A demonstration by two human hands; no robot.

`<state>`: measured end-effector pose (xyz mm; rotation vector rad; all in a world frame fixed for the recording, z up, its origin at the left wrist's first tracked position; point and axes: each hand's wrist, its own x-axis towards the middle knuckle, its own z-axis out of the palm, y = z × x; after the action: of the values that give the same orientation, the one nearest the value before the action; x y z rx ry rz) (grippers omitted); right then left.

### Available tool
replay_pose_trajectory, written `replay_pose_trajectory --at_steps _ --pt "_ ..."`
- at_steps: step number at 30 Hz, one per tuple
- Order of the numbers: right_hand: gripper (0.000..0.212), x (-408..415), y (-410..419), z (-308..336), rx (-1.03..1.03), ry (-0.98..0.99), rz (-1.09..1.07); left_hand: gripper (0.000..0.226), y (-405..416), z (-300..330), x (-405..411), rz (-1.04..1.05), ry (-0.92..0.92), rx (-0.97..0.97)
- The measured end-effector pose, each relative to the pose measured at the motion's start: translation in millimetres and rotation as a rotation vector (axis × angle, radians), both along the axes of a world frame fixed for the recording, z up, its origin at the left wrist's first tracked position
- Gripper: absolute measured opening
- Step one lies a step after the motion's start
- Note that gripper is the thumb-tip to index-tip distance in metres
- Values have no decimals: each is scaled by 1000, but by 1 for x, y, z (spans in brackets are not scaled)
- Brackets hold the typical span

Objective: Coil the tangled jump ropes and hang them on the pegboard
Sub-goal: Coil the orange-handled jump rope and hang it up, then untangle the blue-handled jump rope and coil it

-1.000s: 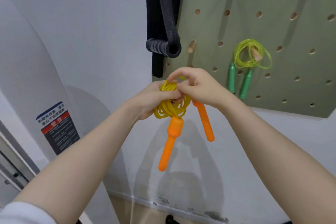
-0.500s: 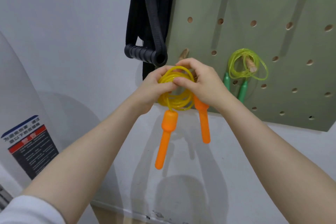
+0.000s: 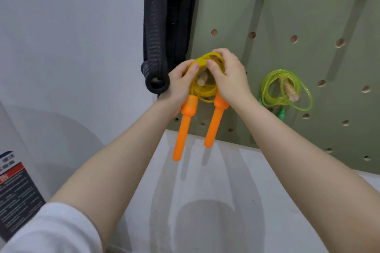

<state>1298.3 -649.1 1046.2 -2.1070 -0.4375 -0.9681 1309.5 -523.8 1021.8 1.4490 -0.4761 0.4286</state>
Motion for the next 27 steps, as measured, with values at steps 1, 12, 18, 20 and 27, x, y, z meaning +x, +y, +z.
replay_pose_trajectory --at_steps 1,12,18,20,27 --pt "32 8 -1 -3 -115 9 -113 22 -3 2 4 -13 -6 44" --pt "49 28 -13 -11 -581 -90 -349 29 -13 11 29 151 144 87" --pt "69 -15 -31 -19 -373 -86 -174 69 -4 -18 -9 216 212 299" --pt "64 -32 -35 -27 -396 -157 -171 72 3 -23 -17 177 234 310" --pt "22 -88 5 -56 -373 -316 -33 56 32 -51 -74 194 142 481"
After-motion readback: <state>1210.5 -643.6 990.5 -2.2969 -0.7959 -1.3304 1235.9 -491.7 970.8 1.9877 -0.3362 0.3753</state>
